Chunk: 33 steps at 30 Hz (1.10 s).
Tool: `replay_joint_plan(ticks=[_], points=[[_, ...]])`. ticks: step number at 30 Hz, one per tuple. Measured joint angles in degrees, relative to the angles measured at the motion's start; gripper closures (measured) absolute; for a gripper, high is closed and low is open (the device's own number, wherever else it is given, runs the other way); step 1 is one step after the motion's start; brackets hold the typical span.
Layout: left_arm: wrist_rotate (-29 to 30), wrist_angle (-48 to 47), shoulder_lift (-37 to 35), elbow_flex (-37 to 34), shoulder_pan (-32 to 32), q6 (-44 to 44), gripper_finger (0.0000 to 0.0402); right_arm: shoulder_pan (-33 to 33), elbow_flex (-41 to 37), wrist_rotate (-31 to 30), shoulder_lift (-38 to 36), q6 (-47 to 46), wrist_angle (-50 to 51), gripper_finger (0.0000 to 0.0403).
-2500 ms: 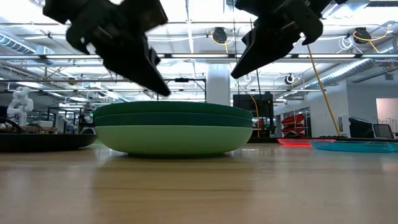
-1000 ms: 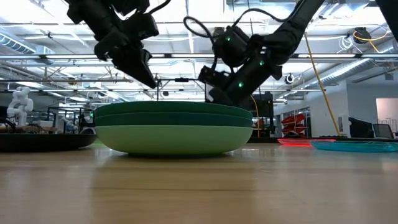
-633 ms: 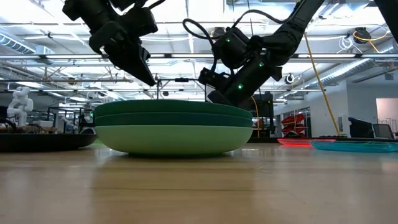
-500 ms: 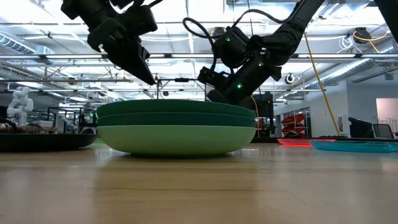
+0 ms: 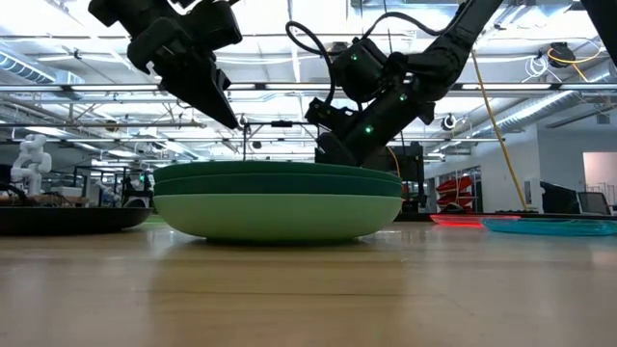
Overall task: Stack plastic plates
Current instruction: Remove the white plate from the stacked plates
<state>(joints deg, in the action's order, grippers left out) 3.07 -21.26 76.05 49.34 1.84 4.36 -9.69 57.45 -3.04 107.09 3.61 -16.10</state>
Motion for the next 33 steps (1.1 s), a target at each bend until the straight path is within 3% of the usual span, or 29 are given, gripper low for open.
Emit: replay_joint_plan(ticks=[20, 25, 33], points=[[0.09, -1.31, 0.00, 0.00, 0.12, -0.48, 0.0400, 0.28, 1.31, 0.13, 0.00, 1.46, 0.37, 0.0360], [3.29, -3.38, 0.02, 0.00, 0.12, -1.16, 0.0400, 0.50, 1.31, 0.19, 0.00, 1.65, 0.35, 0.0359], [3.61, -3.37, 0.04, 0.00, 0.12, -1.31, 0.0400, 0.44, 1.31, 0.16, 0.00, 4.26, 0.12, 0.0359]])
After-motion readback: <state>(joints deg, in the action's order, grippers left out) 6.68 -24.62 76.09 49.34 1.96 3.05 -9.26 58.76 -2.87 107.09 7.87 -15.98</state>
